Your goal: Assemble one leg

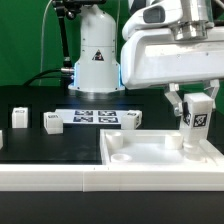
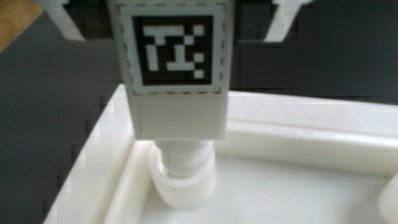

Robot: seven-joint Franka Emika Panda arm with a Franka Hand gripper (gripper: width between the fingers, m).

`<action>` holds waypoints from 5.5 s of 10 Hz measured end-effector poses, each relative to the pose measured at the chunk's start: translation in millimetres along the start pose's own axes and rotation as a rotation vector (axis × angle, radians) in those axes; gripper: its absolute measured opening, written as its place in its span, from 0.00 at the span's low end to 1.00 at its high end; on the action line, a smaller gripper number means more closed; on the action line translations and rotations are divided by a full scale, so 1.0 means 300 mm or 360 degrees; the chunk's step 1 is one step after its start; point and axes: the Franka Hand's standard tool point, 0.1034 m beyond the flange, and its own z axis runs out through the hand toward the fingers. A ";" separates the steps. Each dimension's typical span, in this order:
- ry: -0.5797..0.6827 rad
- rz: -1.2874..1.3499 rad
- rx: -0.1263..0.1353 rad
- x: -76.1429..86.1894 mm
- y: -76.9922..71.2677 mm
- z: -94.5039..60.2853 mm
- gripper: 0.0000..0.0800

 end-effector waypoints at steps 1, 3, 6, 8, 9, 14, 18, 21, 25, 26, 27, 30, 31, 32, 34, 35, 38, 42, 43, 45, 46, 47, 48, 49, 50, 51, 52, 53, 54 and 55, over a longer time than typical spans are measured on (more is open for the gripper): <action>0.0014 0.0002 0.0000 -0.002 -0.002 0.018 0.36; 0.0043 -0.0001 -0.0001 -0.002 -0.009 0.037 0.36; 0.0047 -0.0003 -0.0003 -0.018 -0.007 0.060 0.36; 0.0116 -0.0008 -0.0015 -0.017 -0.005 0.061 0.36; 0.0116 -0.0008 -0.0015 -0.016 -0.004 0.061 0.37; 0.0116 -0.0008 -0.0015 -0.016 -0.004 0.061 0.80; 0.0110 -0.0009 -0.0014 -0.013 -0.005 0.055 0.81; 0.0016 -0.0040 0.0000 0.008 -0.008 -0.006 0.81; -0.0272 -0.0025 0.0054 -0.011 -0.028 0.005 0.81; -0.0328 -0.0024 0.0067 -0.001 -0.032 0.004 0.81; -0.0442 -0.0022 0.0089 -0.015 -0.040 0.001 0.81; -0.0525 -0.0020 0.0109 0.007 -0.037 0.005 0.81; -0.0511 -0.0022 0.0106 0.010 -0.035 0.007 0.81; -0.0502 -0.0023 0.0105 0.014 -0.034 0.007 0.80; -0.0502 -0.0024 0.0105 0.014 -0.035 0.007 0.57; -0.0499 -0.0024 0.0105 0.017 -0.035 0.006 0.36; -0.0500 -0.0021 0.0105 0.017 -0.035 0.006 0.37; -0.0512 0.0312 0.0088 0.014 -0.041 0.008 0.37; -0.0492 0.0403 0.0073 0.019 -0.042 0.011 0.37; -0.0451 0.0644 0.0030 0.028 -0.037 0.014 0.37; -0.0451 0.0778 0.0010 0.029 -0.033 0.014 0.37; -0.0448 0.0894 -0.0008 0.030 -0.028 0.015 0.37; -0.0434 0.1034 -0.0018 0.033 -0.023 0.017 0.37; -0.0409 0.1235 -0.0042 0.036 -0.016 0.018 0.37; -0.0387 0.1406 -0.0071 0.036 -0.013 0.018 0.37; -0.0371 0.1567 -0.0097 0.037 -0.013 0.019 0.37; -0.0352 0.1732 -0.0128 0.034 -0.011 0.018 0.37; -0.0346 0.1846 -0.0141 0.033 -0.008 0.018 0.37; -0.0346 0.1889 -0.0146 0.033 -0.009 0.018 0.37; -0.0349 0.1962 -0.0148 0.033 -0.009 0.018 0.43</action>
Offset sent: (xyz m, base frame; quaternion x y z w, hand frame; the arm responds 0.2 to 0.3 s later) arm 0.0051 0.0042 -0.0138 -0.0074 0.0132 0.0097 0.9998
